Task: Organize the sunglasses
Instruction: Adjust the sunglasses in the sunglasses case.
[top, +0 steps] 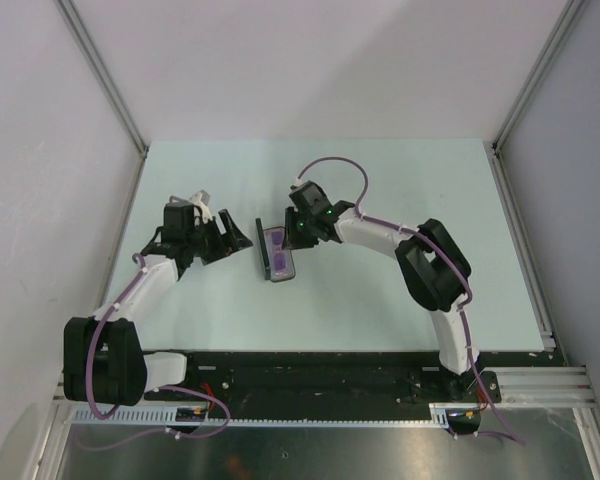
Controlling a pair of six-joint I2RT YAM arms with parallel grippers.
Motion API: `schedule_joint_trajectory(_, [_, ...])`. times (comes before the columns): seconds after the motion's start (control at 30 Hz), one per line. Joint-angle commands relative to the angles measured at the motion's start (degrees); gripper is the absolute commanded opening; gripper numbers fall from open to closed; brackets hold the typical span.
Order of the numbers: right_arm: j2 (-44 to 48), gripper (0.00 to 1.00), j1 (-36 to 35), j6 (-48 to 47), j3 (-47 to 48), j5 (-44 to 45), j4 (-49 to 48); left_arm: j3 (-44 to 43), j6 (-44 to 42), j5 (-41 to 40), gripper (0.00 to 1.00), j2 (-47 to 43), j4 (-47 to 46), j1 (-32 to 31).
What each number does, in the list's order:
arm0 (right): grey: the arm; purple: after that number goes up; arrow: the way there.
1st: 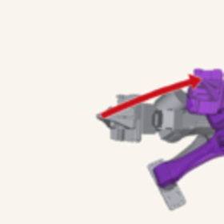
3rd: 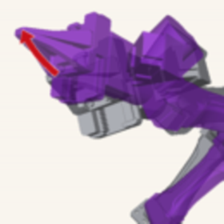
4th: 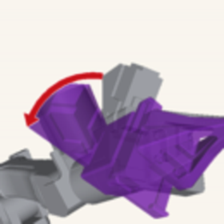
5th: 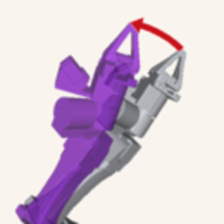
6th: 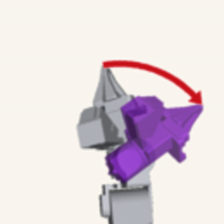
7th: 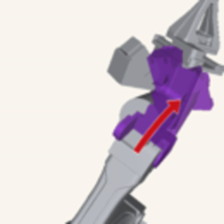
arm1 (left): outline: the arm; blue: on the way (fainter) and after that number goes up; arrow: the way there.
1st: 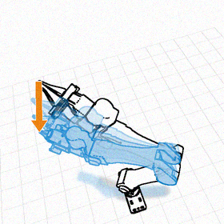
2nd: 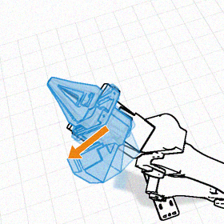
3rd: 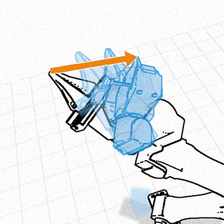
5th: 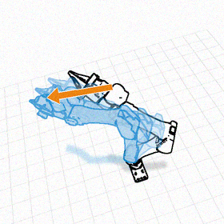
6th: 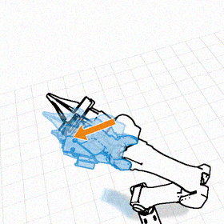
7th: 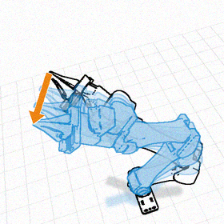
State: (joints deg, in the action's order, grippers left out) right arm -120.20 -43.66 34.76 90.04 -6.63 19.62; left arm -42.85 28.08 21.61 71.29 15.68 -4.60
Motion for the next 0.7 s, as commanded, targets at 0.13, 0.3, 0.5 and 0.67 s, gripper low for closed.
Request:
schedule_joint_trajectory(0.13, [3.5, 0.28, 4.4, -0.3, 1.3, 1.5, -2.6, -0.5, 1.2, -1.3, 0.81, 0.8, -0.5, 0.0])
schedule_joint_trajectory(0.3, [-2.4, 0.22, 5.2, -3.2, 6.7, -1.7, -3.4, -1.6, 1.3, -2.4, 0.81, 3.8, -0.5, 0.0])
schedule_joint_trajectory(0.5, [-6.9, 0.21, 5.3, -3.2, 10.3, -2.4, -4.9, -4.3, 0.9, -2.4, 0.81, 6.6, -0.6, 0.0])
schedule_joint_trajectory(0.67, [-9.0, 0.22, 5.1, -3.4, 12.9, -2.6, -4.1, -5.9, 0.8, -1.7, 0.81, 6.8, -0.8, -0.1])
